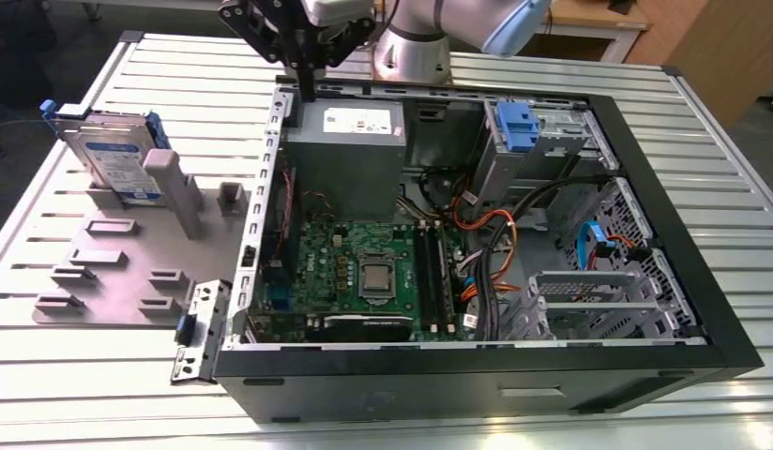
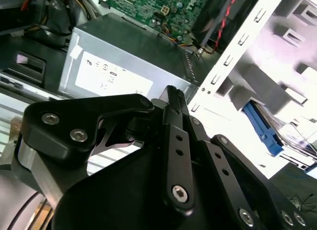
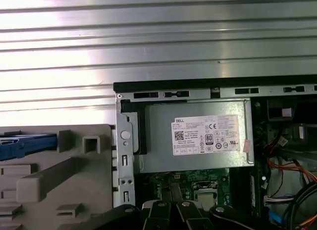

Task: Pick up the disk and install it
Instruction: 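Reach for the disk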

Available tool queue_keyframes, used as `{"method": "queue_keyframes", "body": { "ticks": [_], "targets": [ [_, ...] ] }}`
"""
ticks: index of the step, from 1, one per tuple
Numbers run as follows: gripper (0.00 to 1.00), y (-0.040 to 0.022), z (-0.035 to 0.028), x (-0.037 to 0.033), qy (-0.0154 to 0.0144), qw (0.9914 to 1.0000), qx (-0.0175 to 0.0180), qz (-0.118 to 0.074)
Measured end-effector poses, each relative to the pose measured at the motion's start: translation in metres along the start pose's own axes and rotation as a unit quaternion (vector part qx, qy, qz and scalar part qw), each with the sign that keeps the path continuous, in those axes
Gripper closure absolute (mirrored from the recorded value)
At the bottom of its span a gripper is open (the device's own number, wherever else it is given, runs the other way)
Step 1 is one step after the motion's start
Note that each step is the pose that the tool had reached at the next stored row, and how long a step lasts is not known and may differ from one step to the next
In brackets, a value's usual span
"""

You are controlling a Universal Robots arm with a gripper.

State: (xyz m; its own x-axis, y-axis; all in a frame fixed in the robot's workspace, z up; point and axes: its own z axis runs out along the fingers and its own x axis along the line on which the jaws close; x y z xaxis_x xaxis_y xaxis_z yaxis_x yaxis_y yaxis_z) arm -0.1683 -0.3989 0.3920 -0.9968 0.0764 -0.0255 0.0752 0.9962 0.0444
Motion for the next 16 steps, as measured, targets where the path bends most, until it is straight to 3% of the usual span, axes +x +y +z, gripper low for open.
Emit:
{"method": "queue_keyframes", "body": {
  "ticks": [8,16],
  "targets": [
    [0.89,-0.0013,0.0014,0.0180,0.0000,1.00000,0.0000,0.000],
    [0.89,-0.0025,0.0043,0.0421,0.0000,1.00000,0.0000,0.000]
  ]
}}
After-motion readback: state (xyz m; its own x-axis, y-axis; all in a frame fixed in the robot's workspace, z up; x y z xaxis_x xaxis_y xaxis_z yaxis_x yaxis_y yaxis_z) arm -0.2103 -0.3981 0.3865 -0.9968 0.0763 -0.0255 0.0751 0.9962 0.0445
